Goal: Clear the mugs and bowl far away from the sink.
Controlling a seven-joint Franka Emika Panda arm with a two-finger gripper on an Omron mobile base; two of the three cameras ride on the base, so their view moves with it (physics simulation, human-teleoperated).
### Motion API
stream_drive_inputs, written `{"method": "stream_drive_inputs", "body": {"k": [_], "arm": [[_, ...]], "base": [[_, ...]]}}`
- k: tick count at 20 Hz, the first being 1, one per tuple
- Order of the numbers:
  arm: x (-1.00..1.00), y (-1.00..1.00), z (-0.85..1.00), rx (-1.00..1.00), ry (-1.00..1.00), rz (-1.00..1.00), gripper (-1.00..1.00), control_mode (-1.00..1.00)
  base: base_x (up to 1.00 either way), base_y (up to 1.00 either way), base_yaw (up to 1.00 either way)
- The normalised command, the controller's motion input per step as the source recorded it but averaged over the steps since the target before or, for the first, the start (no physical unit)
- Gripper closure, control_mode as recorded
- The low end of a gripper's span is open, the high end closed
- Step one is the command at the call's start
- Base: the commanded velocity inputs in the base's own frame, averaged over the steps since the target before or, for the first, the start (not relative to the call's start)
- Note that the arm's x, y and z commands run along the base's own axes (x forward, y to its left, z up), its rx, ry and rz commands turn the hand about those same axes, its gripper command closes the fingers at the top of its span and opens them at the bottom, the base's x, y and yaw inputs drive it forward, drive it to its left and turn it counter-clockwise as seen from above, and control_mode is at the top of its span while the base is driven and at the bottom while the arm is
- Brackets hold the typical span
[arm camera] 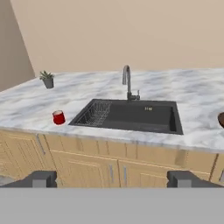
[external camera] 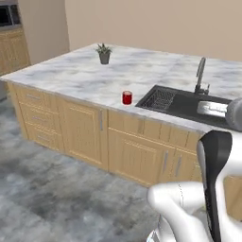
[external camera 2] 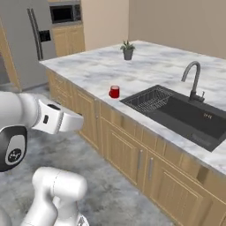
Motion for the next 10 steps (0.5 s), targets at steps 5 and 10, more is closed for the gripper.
{"method": "stream_drive_inputs", "body": {"k": [5,10], "arm": [[0.00,0.00,0.00,0.00,0.00,0.00,-1.00,1.00],[0.00,0.00,0.00,0.00,0.00,0.00,-1.00,1.00]], "base": [[0.93,0.36,-0.32],[1.00,0.42,-0.20]]}}
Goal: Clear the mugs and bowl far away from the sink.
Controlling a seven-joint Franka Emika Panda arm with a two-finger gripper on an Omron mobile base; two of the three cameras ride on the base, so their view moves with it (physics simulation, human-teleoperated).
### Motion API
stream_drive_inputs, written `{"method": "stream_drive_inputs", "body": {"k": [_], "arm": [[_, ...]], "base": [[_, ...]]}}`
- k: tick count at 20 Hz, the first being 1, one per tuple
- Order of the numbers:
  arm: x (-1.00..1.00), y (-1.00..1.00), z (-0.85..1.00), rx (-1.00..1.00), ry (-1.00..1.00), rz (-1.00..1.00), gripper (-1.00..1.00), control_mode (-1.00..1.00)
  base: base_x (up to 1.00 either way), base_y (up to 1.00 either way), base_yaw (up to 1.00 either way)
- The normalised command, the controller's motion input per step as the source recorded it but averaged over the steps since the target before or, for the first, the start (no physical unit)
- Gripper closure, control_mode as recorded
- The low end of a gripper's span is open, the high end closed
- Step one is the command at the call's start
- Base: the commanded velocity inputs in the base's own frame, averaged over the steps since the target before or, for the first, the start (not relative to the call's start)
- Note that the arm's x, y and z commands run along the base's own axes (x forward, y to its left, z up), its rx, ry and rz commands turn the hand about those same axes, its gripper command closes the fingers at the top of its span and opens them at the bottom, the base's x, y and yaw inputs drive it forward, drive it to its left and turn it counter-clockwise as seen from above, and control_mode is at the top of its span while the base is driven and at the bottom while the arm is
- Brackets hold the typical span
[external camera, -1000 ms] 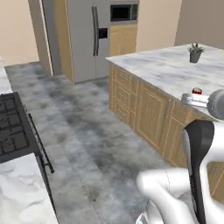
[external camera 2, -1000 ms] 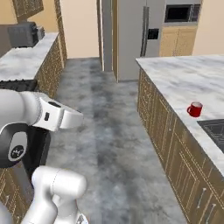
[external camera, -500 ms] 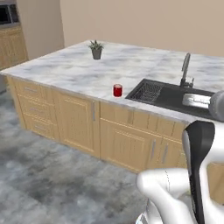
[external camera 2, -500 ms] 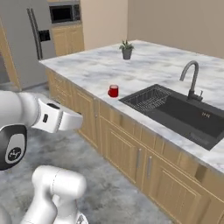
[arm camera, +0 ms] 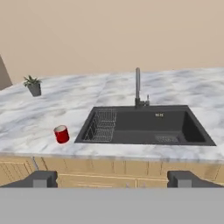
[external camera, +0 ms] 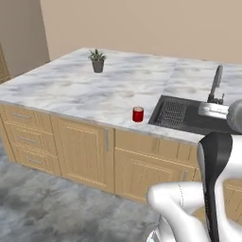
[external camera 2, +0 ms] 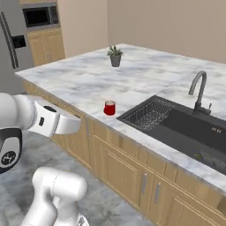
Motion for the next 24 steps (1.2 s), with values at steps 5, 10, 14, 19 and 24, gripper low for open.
{"method": "stream_drive_inputs", "body": {"k": [5,10,14,19,24], "arm": [[0.00,0.00,0.00,0.00,0.00,0.00,-1.00,1.00],[0.00,0.00,0.00,0.00,0.00,0.00,-1.00,1.00],[0.00,0.00,0.00,0.00,0.00,0.00,-1.00,1.00],[0.00,0.00,0.00,0.00,0.00,0.00,-1.00,1.00],[0.00,0.00,0.00,0.00,0.00,0.00,-1.00,1.00]], "base": [[0.99,0.74,-0.23],[1.00,0.03,-0.05],[0.83,0.01,-0.07],[0.65,0.00,-0.07],[0.38,0.00,-0.07]]}}
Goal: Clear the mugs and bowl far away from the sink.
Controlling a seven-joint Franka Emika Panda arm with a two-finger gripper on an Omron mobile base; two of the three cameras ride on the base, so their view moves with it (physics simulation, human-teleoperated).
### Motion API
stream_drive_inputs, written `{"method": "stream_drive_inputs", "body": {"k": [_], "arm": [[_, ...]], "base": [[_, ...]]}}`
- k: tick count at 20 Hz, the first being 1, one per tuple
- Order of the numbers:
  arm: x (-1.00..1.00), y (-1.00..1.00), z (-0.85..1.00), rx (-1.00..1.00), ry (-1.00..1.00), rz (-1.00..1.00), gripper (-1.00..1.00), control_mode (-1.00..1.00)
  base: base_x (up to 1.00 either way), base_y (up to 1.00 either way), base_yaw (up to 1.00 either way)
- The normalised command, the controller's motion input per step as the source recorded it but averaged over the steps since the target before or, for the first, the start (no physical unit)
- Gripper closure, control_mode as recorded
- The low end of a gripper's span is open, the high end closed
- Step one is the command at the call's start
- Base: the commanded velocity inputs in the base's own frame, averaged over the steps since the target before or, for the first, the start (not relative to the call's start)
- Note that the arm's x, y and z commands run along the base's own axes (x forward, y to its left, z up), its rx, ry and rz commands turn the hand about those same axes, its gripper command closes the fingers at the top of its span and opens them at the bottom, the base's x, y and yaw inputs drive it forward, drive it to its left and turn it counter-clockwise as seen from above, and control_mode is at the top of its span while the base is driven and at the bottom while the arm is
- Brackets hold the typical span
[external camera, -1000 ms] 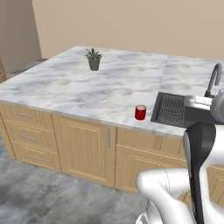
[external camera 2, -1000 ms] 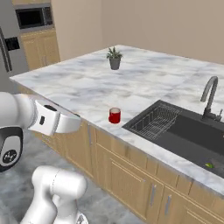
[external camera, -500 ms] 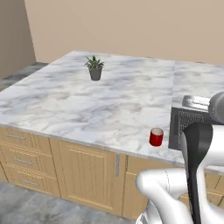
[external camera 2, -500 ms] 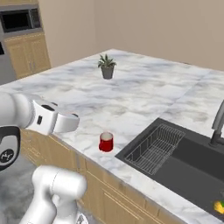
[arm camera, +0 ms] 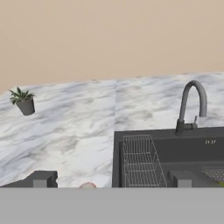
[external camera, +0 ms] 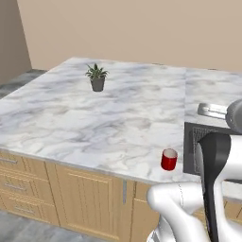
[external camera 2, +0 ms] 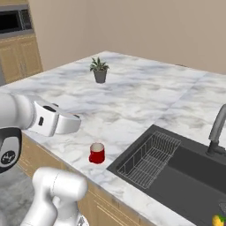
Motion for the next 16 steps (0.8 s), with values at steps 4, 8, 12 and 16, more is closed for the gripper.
{"method": "stream_drive_inputs", "body": {"k": [4,8,12,16], "arm": [[0.00,0.00,0.00,0.00,0.00,0.00,-1.00,1.00],[0.00,0.00,0.00,0.00,0.00,0.00,-1.00,1.00],[0.00,0.00,0.00,0.00,0.00,0.00,-1.00,1.00],[0.00,0.00,0.00,0.00,0.00,0.00,-1.00,1.00]], "base": [[0.00,0.00,-0.29],[0.00,0.00,-0.45],[0.00,0.00,-0.47],[0.03,0.01,-0.32]]}}
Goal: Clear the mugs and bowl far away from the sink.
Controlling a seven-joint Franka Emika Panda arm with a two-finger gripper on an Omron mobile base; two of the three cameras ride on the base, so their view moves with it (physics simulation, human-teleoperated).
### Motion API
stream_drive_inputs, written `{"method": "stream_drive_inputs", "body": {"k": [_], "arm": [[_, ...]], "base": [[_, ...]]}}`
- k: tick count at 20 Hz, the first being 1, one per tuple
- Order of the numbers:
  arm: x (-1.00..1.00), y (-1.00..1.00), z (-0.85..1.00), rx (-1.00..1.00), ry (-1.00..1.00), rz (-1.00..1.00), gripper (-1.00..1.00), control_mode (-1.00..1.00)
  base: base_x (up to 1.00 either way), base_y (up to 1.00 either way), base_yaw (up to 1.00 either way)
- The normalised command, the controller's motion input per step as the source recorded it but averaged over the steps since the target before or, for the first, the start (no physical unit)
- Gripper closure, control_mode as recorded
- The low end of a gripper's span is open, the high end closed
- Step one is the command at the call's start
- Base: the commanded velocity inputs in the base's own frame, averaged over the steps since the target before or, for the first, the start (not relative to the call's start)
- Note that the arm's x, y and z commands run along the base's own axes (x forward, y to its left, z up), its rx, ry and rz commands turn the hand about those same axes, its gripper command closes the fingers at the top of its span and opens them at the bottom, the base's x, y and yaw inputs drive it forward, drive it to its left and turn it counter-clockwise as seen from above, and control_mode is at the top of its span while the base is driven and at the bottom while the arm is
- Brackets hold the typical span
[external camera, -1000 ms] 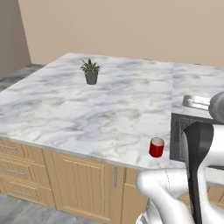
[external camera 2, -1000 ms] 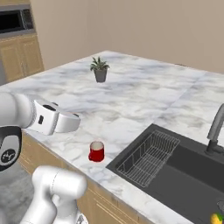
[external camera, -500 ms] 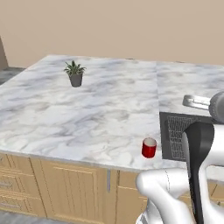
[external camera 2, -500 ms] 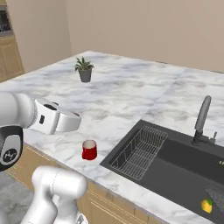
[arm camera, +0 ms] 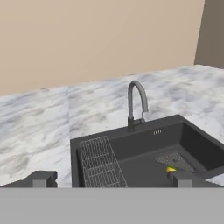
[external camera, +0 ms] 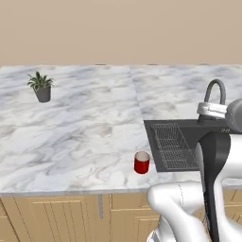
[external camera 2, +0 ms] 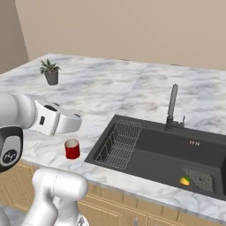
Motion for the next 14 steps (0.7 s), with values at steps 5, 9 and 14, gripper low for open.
{"method": "stream_drive_inputs", "body": {"k": [5,9,14], "arm": [[0.00,0.00,0.00,0.00,0.00,0.00,-1.00,1.00],[0.00,0.00,0.00,0.00,0.03,0.00,-1.00,-1.00],[0.02,0.00,0.00,0.01,0.18,0.01,-1.00,-1.00]], "base": [[0.19,0.13,-0.18],[0.07,0.04,-0.03],[0.00,0.00,0.00]]}}
